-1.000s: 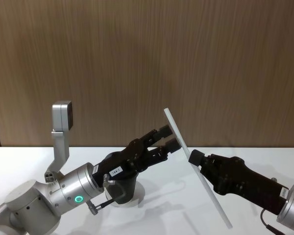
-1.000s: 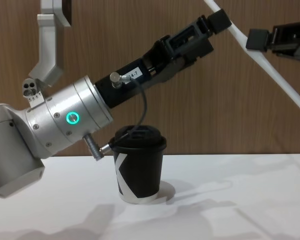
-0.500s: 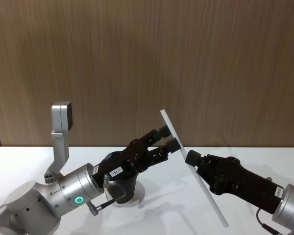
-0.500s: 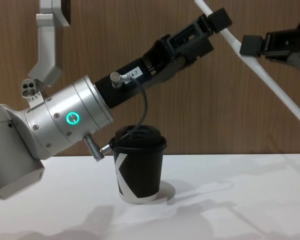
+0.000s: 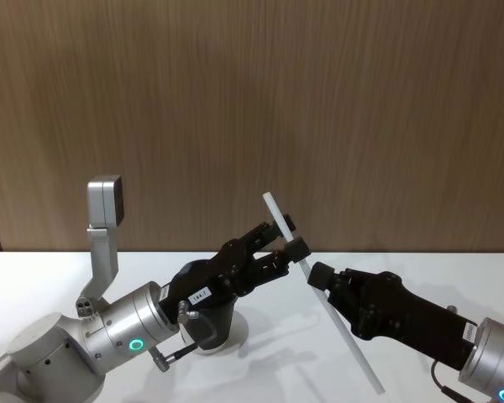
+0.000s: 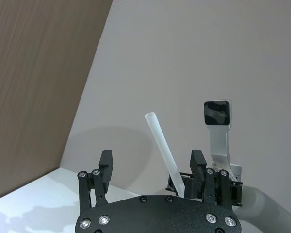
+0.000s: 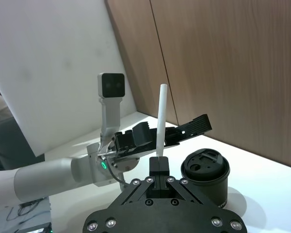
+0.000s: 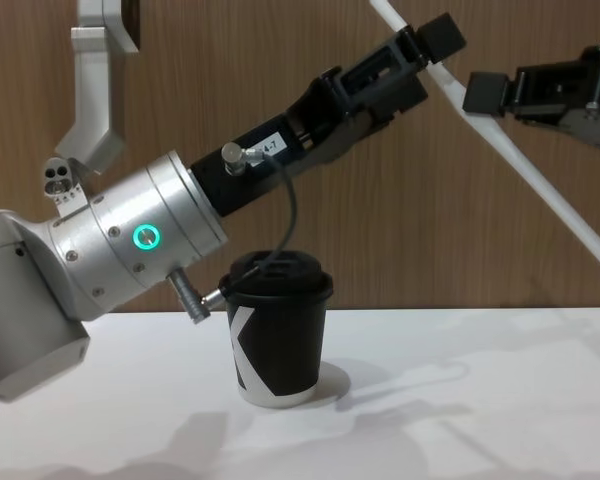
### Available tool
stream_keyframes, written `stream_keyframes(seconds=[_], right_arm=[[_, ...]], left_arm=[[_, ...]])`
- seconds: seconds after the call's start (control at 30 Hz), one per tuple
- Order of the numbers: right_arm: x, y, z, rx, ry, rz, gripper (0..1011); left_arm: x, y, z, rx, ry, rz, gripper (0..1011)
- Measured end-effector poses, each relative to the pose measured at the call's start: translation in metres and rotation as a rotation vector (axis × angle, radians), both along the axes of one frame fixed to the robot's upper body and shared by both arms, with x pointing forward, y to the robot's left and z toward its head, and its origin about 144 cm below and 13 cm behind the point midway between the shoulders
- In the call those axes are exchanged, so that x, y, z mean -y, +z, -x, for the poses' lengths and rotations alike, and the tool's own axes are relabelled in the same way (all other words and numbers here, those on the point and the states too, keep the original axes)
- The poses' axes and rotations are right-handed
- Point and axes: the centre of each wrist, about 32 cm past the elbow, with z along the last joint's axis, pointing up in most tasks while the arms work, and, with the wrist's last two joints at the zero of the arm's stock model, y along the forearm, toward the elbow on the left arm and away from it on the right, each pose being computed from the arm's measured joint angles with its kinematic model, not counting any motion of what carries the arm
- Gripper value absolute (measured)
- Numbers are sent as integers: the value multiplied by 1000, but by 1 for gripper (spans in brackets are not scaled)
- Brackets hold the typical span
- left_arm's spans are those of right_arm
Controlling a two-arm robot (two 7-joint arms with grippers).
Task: Pick up the straw with one hand, pass it to the other hand, and insert it into the cup.
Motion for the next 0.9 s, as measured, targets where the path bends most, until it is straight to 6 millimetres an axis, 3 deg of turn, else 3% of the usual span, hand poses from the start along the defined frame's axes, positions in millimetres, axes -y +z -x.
stream_keyframes(seconds=[0.37,0.9], right_arm=[[-1,0,0,2,12,1,0],[-1,-2,-2,-1,13,3,0]], left_arm=[[3,0,1,-7,-5,9,994],[9,0,-1,-5,-23,17,546]])
